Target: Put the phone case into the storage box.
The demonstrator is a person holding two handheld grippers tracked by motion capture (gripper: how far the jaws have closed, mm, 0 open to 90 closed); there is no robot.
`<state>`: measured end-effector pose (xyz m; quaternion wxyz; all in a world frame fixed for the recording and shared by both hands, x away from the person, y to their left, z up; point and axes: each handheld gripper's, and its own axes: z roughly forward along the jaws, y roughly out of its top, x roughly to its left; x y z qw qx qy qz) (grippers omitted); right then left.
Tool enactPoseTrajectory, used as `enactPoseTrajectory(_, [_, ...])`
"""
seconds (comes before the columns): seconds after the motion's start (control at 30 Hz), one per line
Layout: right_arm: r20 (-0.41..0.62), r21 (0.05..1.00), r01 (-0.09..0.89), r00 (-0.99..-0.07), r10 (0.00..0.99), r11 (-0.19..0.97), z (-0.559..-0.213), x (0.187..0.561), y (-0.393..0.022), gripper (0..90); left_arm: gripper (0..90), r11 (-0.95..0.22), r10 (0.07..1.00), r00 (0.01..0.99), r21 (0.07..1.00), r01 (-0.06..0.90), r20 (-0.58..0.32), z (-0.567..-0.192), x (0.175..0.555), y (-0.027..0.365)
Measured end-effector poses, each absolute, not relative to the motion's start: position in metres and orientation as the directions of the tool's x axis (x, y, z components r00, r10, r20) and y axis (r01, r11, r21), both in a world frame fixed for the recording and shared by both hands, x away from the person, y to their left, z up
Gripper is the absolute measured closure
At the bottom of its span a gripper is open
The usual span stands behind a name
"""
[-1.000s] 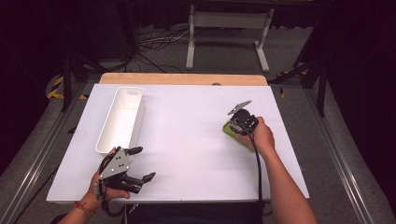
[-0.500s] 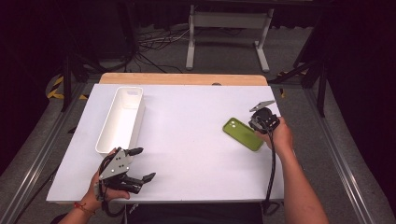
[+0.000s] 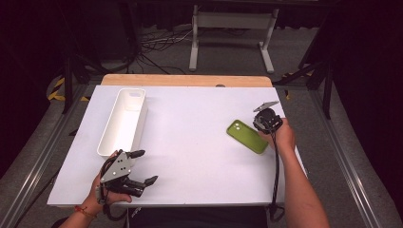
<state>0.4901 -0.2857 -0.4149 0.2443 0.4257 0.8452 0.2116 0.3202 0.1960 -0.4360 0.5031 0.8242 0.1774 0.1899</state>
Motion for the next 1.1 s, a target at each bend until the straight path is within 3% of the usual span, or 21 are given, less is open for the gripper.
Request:
enactPoseTrajectory(0.5, [-0.183,0.553,0.666,-0.489,0.853,0.5,-0.429,0.497,-0.3,90.0,8.6,-0.432,0.478,0.87,0.895,0.11,0.124,-0.437,0.32,0.195])
enactPoseTrajectory(1.1, [-0.127,0.551,0.695,-0.478,0.869,0.463,-0.426,0.475,-0.313,90.0,8.5,-0.439,0.476,0.868,0.894,0.093,0.143,-0.436,0.319,0.195])
